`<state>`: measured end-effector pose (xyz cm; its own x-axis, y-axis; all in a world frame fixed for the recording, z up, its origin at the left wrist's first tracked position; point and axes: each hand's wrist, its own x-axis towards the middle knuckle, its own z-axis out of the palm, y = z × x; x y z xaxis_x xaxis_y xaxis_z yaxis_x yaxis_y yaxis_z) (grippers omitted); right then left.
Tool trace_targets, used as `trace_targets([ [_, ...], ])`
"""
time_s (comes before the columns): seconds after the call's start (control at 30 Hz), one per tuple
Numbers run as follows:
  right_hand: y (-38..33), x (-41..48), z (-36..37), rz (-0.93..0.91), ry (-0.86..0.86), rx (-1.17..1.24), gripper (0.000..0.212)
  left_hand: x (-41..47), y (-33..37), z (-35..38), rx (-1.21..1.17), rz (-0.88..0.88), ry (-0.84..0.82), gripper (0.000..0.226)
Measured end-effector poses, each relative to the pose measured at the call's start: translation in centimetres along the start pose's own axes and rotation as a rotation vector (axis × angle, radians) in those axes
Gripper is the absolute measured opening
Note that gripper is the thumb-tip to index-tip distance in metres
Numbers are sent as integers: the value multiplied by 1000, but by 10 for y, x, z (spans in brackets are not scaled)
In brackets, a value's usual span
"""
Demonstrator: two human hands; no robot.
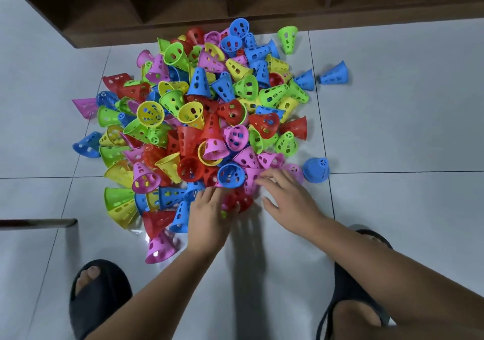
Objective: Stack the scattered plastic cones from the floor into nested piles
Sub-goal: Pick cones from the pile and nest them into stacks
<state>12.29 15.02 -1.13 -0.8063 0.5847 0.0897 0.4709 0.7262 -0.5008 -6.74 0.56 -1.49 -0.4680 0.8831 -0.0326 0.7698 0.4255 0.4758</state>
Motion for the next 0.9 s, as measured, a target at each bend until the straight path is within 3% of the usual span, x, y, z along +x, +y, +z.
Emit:
trace_targets([
  [0.1,-5,2,12,-13,-104,-56,47,-9,-13,-3,94,-40,-26,53],
  [0.23,-5,8,19,50,-195,-184,74,-14,-26,-3,141,-156,-80,71],
  [0.4,1,15,21,27,-262,-248,73,-18,-33,1,82,-143,-125,77],
  [0.63,1,28,20,13,-313,-385,103,-24,-26,3,127,-132,-225,88],
  [0.9,-1,22,7,64,-355,-423,94,-25,-27,2,163,-67,-237,93],
])
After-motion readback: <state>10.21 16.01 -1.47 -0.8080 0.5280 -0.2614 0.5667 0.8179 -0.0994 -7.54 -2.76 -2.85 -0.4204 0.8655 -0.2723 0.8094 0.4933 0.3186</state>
